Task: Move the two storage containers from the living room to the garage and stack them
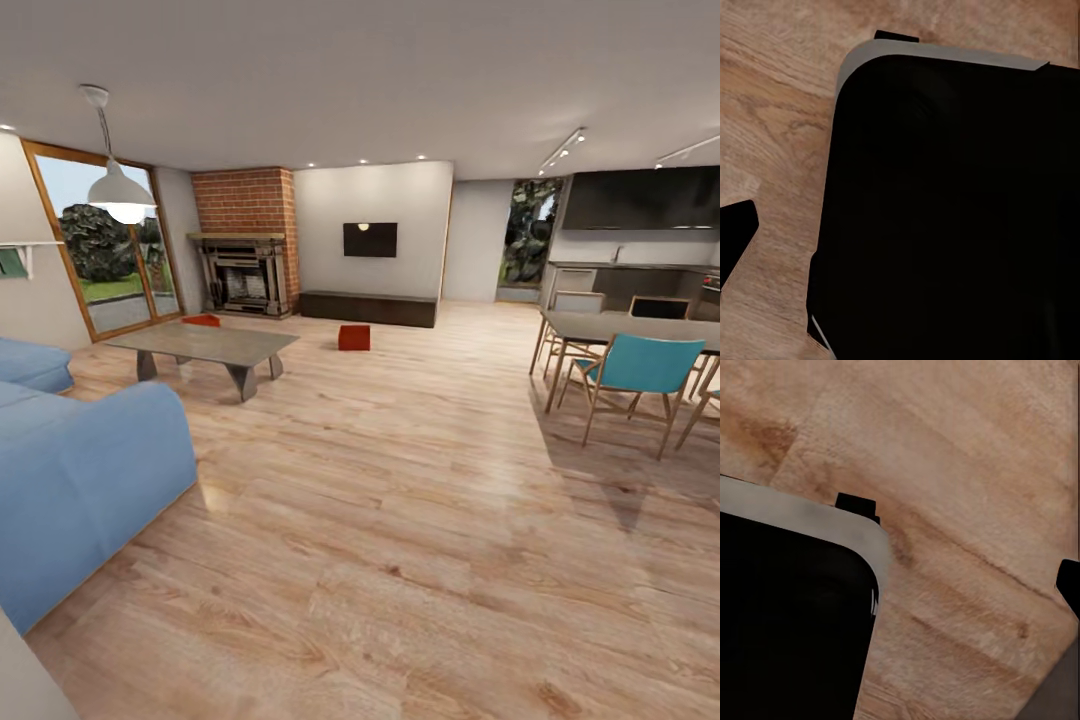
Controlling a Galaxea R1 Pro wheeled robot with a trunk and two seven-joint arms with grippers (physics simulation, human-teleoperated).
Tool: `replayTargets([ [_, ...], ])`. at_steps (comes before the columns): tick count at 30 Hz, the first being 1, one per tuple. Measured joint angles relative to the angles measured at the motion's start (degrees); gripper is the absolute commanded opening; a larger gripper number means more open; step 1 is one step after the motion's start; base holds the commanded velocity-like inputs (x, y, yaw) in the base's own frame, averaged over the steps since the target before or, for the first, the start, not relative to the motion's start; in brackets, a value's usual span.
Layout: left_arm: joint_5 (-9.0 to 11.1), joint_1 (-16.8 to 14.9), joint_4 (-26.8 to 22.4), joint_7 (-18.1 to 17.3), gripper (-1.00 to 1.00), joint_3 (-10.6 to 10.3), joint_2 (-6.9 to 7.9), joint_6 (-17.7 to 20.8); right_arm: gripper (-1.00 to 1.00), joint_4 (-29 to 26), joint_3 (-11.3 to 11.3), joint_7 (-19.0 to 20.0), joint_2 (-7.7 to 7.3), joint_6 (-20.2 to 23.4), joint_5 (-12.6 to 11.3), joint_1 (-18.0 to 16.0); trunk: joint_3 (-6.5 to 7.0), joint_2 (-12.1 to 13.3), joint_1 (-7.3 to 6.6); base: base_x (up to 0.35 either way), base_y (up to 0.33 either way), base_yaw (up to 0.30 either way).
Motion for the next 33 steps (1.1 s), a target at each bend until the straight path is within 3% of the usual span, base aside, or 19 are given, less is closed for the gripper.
replayTargets([
  [33, -0.01, 0.00, 0.04, -0.07, 1.00, 0.01, -0.09, -0.02, 1.00, 0.00, 0.09, 0.00, -0.02, 0.09, 0.00, 0.00, 0.00, 0.00, 0.00, 0.327, 0.000, 0.000],
])
